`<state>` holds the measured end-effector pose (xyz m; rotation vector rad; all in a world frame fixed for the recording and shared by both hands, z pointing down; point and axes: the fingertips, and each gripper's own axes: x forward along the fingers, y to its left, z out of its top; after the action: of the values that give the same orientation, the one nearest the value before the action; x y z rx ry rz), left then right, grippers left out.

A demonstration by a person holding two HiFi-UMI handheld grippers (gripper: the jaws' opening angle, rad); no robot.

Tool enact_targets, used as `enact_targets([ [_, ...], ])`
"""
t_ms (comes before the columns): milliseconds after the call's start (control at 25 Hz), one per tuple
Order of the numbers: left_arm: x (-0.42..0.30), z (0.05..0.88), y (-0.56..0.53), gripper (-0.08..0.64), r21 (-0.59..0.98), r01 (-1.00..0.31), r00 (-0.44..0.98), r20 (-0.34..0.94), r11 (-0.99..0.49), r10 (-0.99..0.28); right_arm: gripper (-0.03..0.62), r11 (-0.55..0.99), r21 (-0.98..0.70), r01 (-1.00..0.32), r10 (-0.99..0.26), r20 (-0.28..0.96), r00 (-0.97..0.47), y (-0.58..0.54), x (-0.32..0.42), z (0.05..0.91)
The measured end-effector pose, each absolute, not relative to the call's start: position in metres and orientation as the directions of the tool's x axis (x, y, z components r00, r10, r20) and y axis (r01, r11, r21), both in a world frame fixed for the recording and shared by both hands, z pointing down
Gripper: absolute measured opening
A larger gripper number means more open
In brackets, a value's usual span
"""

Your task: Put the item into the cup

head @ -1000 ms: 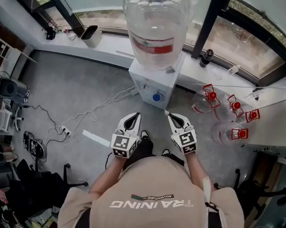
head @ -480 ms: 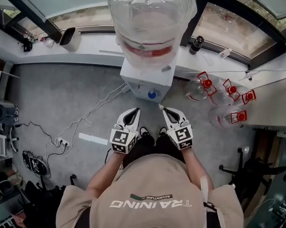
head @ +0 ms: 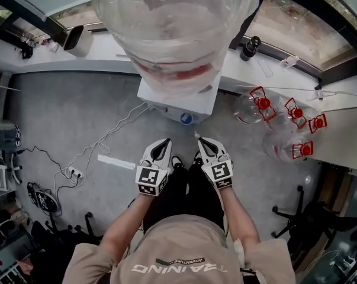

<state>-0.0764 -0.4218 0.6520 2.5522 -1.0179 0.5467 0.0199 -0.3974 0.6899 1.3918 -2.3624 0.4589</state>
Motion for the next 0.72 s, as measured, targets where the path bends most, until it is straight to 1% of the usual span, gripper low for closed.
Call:
enact_targets([
  [400,-0.065,0.74,-0.447,0.008,0.212,-0.739,0.639,0.52,-0.639,-0.567,0.011,0.485,-0.13,-0.865,-0.747,0.453,-0.487,-0.429,0.0,0.787],
  [520,-0.067,0.769,-0.454,0.008,0.219,-0.741,0.633,0.544,-0.635,-0.55,0.011,0.498,-0.088,-0.863,-0.755,0.445,-0.481,-0.451,-0.004,0.806],
  [640,-0.07,0.796,-0.456,0.008,0.225,-0.749,0.62,0.571,-0.623,-0.539,0.011,0.479,-0.128,-0.869,-0.738,0.477,-0.477,-0.454,-0.006,0.85],
  [720,-0.068,0.81,-0.458,0.008,0.226,-0.75,0.615,0.583,-0.622,-0.53,0.011,0.476,-0.129,-0.87,-0.738,0.48,-0.475,-0.461,-0.002,0.864],
])
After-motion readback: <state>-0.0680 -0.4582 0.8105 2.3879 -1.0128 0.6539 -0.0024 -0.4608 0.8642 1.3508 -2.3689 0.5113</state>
